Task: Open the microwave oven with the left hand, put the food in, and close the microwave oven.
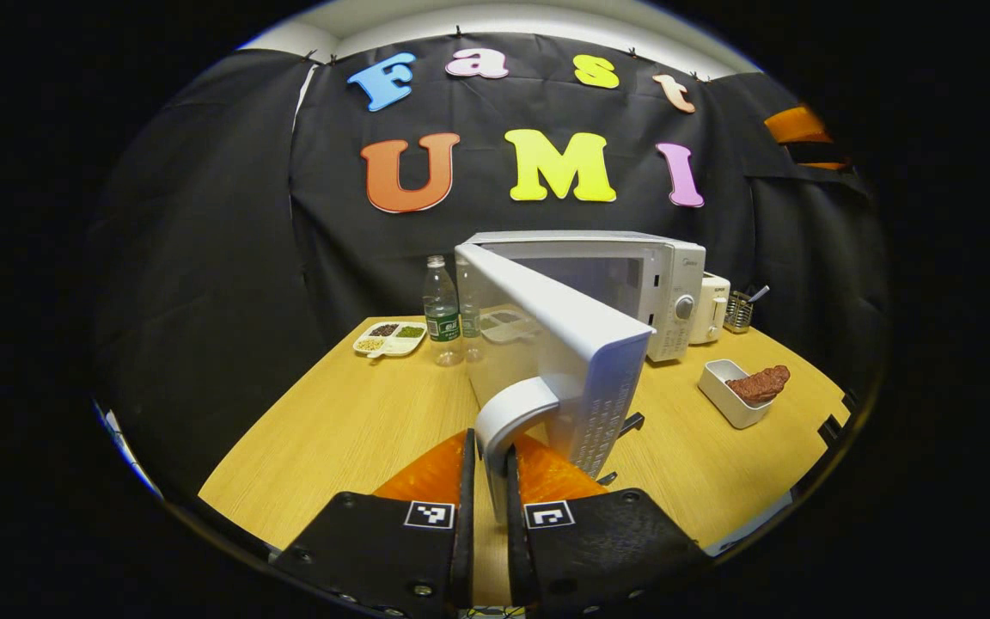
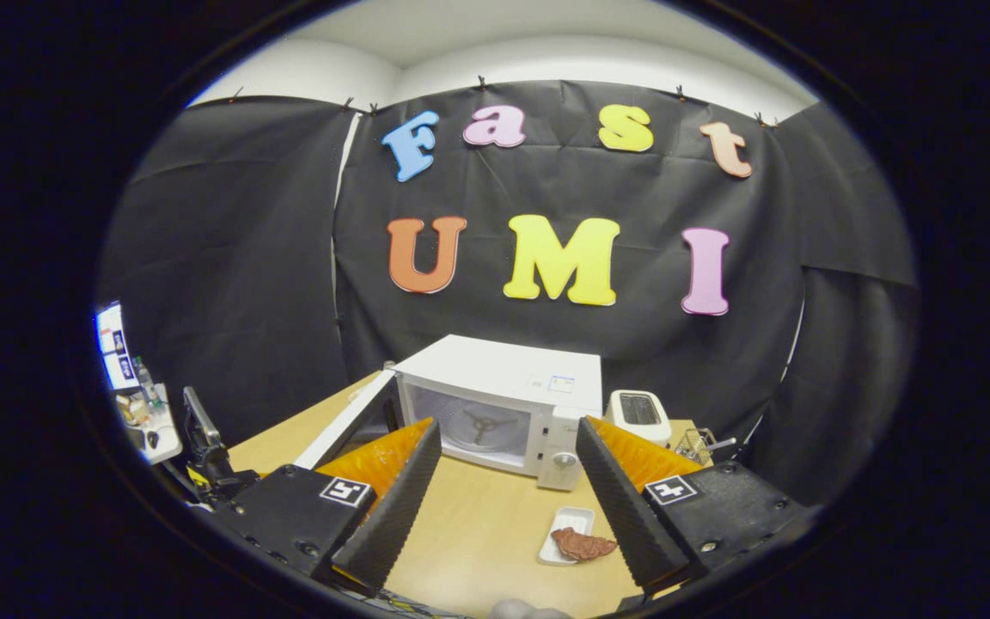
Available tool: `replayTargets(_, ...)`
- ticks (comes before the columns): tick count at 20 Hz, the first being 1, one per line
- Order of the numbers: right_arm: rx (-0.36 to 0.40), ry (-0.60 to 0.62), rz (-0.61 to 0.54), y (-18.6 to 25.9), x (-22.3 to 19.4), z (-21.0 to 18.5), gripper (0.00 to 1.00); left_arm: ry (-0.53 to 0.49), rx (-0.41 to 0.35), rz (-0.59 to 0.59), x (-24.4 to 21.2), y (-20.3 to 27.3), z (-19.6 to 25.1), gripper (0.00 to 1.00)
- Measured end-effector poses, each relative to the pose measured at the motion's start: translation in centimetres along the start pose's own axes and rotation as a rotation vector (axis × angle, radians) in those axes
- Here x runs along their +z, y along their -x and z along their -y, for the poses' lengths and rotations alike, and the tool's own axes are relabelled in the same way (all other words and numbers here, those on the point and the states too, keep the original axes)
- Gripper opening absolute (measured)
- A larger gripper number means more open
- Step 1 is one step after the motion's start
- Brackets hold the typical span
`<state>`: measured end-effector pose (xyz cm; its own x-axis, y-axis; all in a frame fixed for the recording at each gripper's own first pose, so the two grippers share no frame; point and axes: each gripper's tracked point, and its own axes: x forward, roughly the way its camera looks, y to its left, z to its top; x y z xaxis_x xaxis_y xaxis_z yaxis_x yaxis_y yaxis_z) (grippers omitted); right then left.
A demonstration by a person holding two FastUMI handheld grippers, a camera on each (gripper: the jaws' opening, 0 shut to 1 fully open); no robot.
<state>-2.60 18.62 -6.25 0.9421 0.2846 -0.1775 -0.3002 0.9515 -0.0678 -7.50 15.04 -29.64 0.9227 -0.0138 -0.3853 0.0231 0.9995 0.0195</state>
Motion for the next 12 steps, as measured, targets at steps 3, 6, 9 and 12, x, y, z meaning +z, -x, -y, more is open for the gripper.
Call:
replayTargets(3,0.013,0.009,-0.006,-0.4,-0.2,-0.6,1.0,0.026,-0.008,-0.008,-0.2,0.3,-1.5,0.17)
replayTargets(6,0.016,0.013,-0.012,-0.4,-0.5,-0.9,1.0,0.054,-0.024,-0.009,-0.3,0.3,-2.7,0.38)
replayTargets(9,0.018,0.017,-0.023,-0.4,-1.1,-1.0,1.0,0.027,-0.028,-0.008,0.0,1.1,-3.2,0.47)
replayTargets(12,0.015,0.015,-0.029,-0.3,-1.7,-0.7,1.0,-0.051,0.016,0.008,-0.1,2.2,-4.7,0.59)
